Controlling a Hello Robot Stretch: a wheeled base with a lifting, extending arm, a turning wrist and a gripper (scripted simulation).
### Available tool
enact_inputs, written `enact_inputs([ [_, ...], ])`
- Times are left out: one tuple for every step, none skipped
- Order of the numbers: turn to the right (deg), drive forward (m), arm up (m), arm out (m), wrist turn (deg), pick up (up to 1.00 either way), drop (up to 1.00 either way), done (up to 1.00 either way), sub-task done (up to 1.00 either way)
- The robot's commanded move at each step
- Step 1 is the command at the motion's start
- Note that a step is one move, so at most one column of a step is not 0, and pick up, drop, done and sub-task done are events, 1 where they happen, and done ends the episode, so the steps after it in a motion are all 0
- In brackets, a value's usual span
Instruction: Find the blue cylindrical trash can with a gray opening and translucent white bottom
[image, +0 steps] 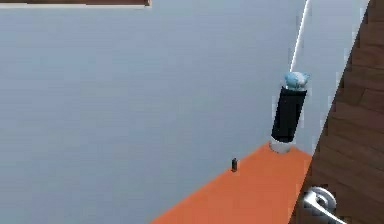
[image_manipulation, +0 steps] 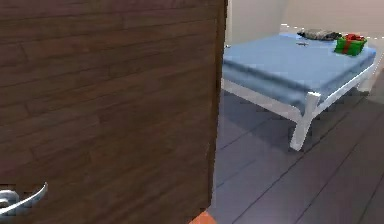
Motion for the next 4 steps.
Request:
enact_inputs([
  [0.0, 0.35, 0.00, 0.00, 0.0, 0.00, 0.00, 0.00, 0.00],
  [-12.0, 0.00, 0.00, 0.00, 0.0, 0.00, 0.00, 0.00, 0.00],
  [-3.0, 0.00, 0.00, 0.00, 0.0, 0.00, 0.00, 0.00, 0.00],
  [0.0, 0.40, 0.00, 0.00, 0.0, 0.00, 0.00, 0.00, 0.00],
])
